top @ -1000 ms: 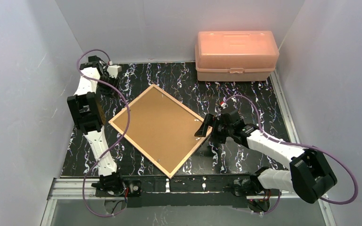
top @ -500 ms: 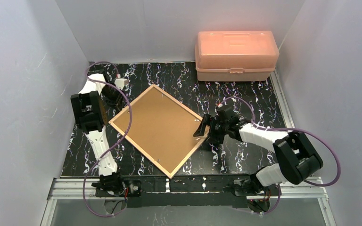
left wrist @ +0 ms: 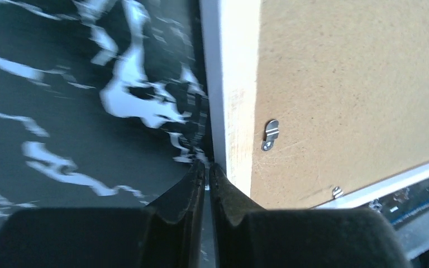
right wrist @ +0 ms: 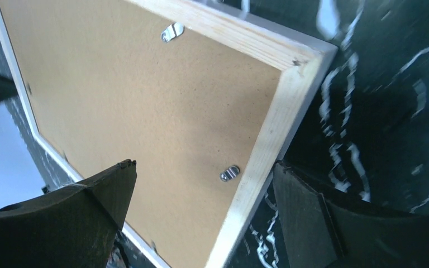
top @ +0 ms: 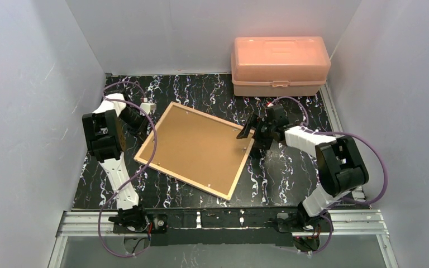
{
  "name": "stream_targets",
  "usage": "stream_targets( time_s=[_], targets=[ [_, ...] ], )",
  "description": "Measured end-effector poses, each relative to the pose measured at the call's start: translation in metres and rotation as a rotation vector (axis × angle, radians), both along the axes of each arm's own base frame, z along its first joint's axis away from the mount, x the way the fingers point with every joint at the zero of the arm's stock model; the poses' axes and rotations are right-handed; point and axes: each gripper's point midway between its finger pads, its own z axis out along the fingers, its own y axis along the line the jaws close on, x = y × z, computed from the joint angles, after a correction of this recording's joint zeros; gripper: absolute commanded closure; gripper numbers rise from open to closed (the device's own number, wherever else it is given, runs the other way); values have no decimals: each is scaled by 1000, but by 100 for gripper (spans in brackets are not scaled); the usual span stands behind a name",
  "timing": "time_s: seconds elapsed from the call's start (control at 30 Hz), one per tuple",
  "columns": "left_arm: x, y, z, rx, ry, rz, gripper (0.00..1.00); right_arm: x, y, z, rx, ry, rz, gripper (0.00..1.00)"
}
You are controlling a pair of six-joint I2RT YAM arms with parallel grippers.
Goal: Put the photo into the frame
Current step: Adjust the photo frame at the center of the board, then install the photo frame at the center of the board.
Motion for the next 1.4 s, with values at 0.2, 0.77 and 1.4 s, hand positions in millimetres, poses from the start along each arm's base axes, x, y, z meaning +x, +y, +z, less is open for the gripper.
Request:
stream_targets(
  time_s=[0.2,0.77,1.4],
  targets=[
    [-45,-31,0,-24,90,-94,90,36,-24,-2,-42,-31,-49,1],
    [-66,-91,24,-141,135,-118,76,23,-83,56,-144,-200,-189,2],
    [-62,-103,30,-284,213,51,70,-72,198,53,69,-343,402,9]
  ],
)
